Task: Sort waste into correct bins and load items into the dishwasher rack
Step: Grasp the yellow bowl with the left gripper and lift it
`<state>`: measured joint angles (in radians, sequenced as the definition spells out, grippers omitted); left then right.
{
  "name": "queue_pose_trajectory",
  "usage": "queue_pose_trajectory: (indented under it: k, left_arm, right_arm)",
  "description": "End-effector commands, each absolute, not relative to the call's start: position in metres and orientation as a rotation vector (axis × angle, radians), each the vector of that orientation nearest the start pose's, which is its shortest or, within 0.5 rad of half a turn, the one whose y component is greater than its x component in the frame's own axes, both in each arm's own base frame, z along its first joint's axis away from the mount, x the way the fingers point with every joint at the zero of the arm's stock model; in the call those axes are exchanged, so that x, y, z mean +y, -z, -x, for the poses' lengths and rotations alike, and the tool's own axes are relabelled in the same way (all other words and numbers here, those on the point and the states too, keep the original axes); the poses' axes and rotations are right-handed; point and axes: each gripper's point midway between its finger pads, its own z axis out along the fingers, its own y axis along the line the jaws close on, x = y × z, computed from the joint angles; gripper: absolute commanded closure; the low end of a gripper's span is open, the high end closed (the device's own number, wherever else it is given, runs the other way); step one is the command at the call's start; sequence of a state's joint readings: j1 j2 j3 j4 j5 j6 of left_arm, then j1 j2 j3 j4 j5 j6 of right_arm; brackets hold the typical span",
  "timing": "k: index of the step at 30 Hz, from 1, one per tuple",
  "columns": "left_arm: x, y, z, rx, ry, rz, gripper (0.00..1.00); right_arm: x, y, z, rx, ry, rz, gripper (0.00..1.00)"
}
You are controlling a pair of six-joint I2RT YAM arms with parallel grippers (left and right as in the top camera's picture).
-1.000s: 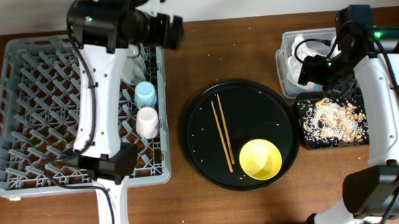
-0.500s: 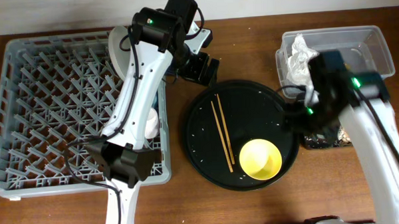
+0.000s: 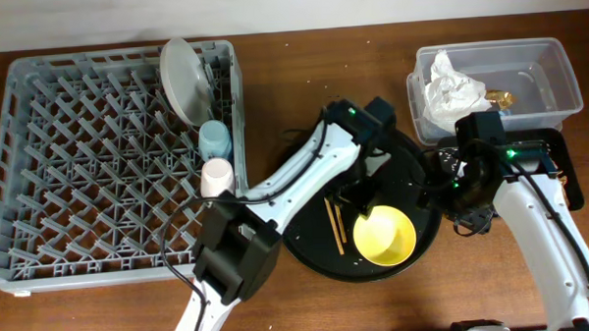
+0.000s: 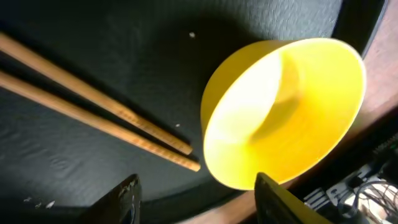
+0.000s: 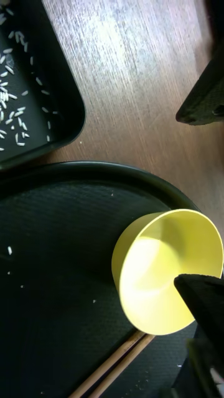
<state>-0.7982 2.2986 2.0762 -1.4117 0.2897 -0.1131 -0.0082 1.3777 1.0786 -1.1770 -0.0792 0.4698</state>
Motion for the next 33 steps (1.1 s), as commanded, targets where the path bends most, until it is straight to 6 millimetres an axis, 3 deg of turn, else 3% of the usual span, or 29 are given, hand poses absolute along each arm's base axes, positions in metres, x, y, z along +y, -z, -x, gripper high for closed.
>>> queue_pose_trajectory:
  k: [1, 6, 15, 19, 23, 25, 27, 28, 30, 31, 33]
  left_arm:
    - [-0.341, -0.057, -0.250, 3.194, 0.371, -1.058, 0.46]
    - [-0.344, -0.051, -0.252, 3.175, 0.387, -1.058, 0.60]
    - [-0.355, -0.040, -0.250, 3.137, 0.406, -1.079, 0.66]
    - [-0.354, -0.036, -0.263, 3.083, 0.332, -1.073, 0.99]
    - [-0.348, -0.037, -0.272, 3.087, 0.329, -1.036, 0.99]
    - [-0.337, -0.059, -0.289, 3.069, 0.354, -0.964, 0.99]
    - [-0.307, -0.111, -0.325, 2.993, 0.284, -0.830, 0.99]
    - [-0.281, -0.147, -0.343, 2.929, 0.213, -0.743, 0.99]
    - [-0.220, -0.215, -0.360, 2.823, 0.128, -0.542, 0.99]
    - [-0.200, -0.231, -0.362, 2.799, 0.096, -0.483, 0.99]
    - [-0.132, -0.270, -0.363, 2.734, -0.082, -0.228, 0.99]
  right_arm:
    - [0.007, -0.108, -0.241, 2.995, -0.119, -0.714, 0.22]
    - [0.006, -0.083, -0.228, 3.034, -0.096, -0.714, 0.22]
    - [0.006, -0.083, -0.232, 3.020, -0.101, -0.710, 0.22]
    - [0.006, -0.083, -0.232, 3.017, -0.101, -0.709, 0.22]
    - [0.006, -0.083, -0.237, 2.998, -0.107, -0.704, 0.22]
    - [0.007, -0.084, -0.240, 2.988, -0.115, -0.701, 0.22]
    - [0.018, -0.086, -0.250, 2.958, -0.228, -0.685, 0.21]
    - [0.025, -0.088, -0.259, 2.927, -0.299, -0.669, 0.21]
    - [0.037, -0.097, -0.285, 2.827, -0.425, -0.617, 0.21]
    - [0.040, -0.100, -0.294, 2.790, -0.458, -0.597, 0.21]
    - [0.041, -0.111, -0.320, 2.681, -0.486, -0.559, 0.21]
